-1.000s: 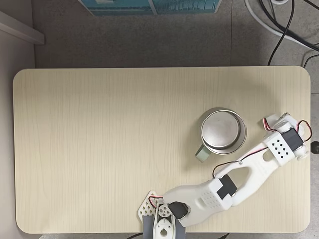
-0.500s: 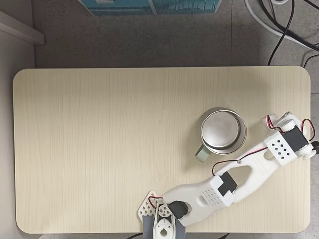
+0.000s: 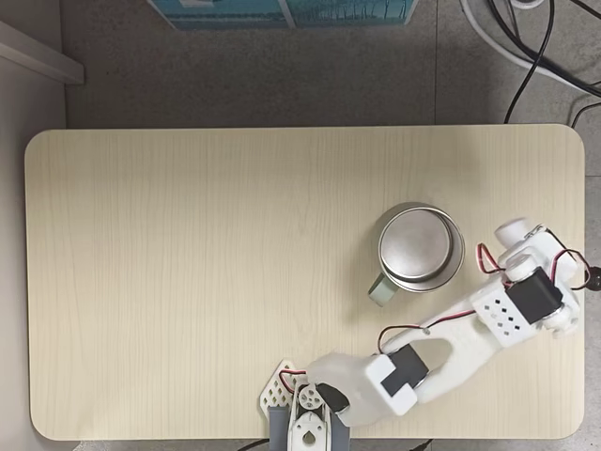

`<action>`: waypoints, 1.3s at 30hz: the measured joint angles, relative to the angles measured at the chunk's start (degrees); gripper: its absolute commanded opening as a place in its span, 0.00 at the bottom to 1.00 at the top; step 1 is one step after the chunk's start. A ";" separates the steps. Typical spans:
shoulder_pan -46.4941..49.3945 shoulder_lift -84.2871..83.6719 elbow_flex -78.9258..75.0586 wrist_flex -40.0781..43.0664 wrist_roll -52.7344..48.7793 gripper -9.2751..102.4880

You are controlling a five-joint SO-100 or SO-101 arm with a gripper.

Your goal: Grasp a dressing and put it in the cup.

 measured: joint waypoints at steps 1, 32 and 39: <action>-0.88 -2.37 -1.41 0.00 0.35 0.08; -14.50 -34.72 -39.73 -8.35 3.96 0.08; -14.33 -34.45 -44.38 -12.83 3.87 0.20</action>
